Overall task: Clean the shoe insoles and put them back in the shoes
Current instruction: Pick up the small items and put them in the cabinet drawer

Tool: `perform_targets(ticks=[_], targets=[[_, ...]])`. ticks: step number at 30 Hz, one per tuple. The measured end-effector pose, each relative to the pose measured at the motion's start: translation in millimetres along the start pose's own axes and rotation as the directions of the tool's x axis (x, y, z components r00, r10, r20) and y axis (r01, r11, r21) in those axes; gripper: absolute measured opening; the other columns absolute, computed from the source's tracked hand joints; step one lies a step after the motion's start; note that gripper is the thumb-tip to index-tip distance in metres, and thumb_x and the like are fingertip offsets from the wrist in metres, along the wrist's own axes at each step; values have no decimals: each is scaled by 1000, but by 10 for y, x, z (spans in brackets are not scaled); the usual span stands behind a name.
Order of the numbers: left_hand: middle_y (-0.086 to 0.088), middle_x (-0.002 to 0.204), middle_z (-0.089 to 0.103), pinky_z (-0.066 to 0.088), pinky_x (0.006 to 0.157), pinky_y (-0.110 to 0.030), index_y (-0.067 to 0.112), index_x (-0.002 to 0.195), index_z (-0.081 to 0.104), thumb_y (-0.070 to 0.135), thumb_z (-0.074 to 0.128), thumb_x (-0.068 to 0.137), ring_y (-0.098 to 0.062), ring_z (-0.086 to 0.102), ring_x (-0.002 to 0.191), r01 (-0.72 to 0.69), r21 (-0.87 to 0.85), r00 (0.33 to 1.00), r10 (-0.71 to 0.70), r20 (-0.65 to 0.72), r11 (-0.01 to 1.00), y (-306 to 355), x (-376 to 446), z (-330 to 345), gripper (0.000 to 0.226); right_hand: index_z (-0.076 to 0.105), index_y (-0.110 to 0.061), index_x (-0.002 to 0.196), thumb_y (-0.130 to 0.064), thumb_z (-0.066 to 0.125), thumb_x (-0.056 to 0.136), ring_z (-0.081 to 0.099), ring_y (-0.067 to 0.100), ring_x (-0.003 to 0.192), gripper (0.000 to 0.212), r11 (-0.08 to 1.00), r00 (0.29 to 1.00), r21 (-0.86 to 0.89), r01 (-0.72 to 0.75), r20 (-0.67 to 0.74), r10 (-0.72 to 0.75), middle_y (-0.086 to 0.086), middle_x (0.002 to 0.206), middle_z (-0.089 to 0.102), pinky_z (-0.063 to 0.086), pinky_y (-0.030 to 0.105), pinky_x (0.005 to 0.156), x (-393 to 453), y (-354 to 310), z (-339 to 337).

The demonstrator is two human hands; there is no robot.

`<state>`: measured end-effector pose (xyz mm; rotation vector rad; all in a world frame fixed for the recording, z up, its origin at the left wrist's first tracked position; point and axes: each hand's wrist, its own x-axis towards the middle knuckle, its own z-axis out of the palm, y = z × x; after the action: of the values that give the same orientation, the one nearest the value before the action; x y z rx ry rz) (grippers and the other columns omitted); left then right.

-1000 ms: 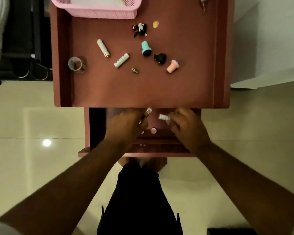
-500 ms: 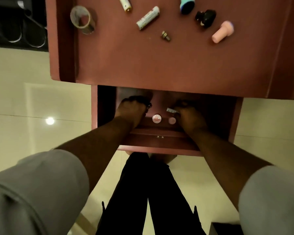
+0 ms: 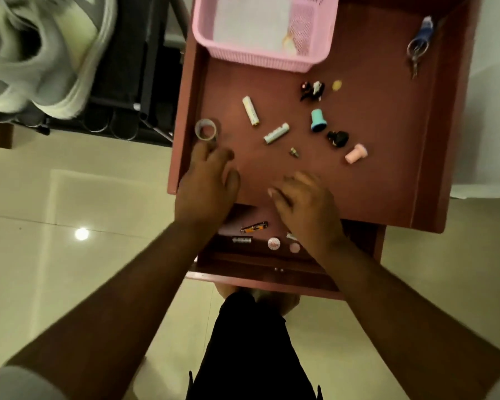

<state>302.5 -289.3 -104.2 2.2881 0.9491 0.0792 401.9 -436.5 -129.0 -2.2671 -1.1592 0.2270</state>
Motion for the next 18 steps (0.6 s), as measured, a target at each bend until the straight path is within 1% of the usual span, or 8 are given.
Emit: perform_targets(ticks=[3, 5, 7, 8, 10, 12, 14, 18], targets=[[-10, 147, 35, 42, 85, -31, 18, 141, 44, 13, 58, 91, -29, 55, 115, 62, 130, 991, -77, 106, 990, 16, 466, -89, 52, 68, -6, 92, -14, 66, 81, 57, 30, 84, 13, 997, 999, -59, -47, 20, 48, 12, 89, 62, 49, 39, 76, 571, -58, 36], [-13, 145, 36, 48, 87, -42, 17, 142, 41, 9, 53, 94, -38, 57, 113, 66, 231, 981, -106, 166, 971, -5, 665, -95, 50, 64, -12, 115, -16, 63, 82, 54, 34, 97, 33, 987, 993, -149, -58, 97, 73, 11, 107, 62, 47, 44, 83, 974, -6, 128], [-16, 136, 42, 50, 81, -46, 13, 133, 47, 8, 47, 97, -41, 60, 105, 72, 309, 972, -135, 190, 948, -38, 764, -81, 37, 55, -19, 128, -17, 60, 81, 50, 33, 107, 48, 970, 977, -242, 14, 209, 38, 7, 122, 57, 44, 41, 90, 1307, 90, 218], [-17, 131, 45, 49, 77, -45, 11, 126, 52, 7, 46, 98, -41, 61, 100, 73, 339, 973, -142, 182, 938, -76, 791, -67, 29, 54, -20, 127, -18, 60, 79, 50, 33, 108, 48, 960, 964, -271, 63, 266, 12, 7, 124, 55, 44, 39, 91, 1443, 130, 269], [-17, 122, 49, 49, 74, -41, 8, 117, 57, 5, 44, 99, -39, 63, 93, 49, 369, 982, -113, 152, 928, -140, 796, -21, 22, 60, -18, 109, -17, 62, 76, 52, 34, 103, 33, 935, 933, -318, 155, 357, -33, 10, 113, 56, 42, 35, 84, 1613, 155, 316], [-16, 118, 53, 51, 78, -41, 8, 116, 59, 7, 44, 100, -36, 63, 93, 19, 325, 988, -68, 140, 945, -166, 784, -9, 22, 63, -14, 95, -18, 68, 73, 54, 33, 96, 22, 915, 904, -342, 215, 423, -55, 13, 103, 58, 41, 32, 76, 1689, 122, 304], [-13, 116, 57, 49, 80, -37, 10, 118, 62, 13, 47, 100, -31, 62, 97, 20, 238, 989, -54, 138, 971, -171, 720, -63, 23, 63, -13, 90, -26, 72, 72, 55, 33, 93, 24, 915, 899, -335, 227, 434, -64, 13, 99, 61, 41, 33, 75, 1711, 84, 291], [-7, 110, 62, 48, 77, -34, 10, 113, 64, 28, 57, 96, -21, 58, 95, 37, 39, 993, -41, 109, 999, -140, 228, -228, 26, 64, -6, 109, -38, 69, 74, 58, 36, 92, 48, 943, 941, -228, 242, 293, -170, 15, 100, 66, 42, 40, 83, 1303, -54, 242]])
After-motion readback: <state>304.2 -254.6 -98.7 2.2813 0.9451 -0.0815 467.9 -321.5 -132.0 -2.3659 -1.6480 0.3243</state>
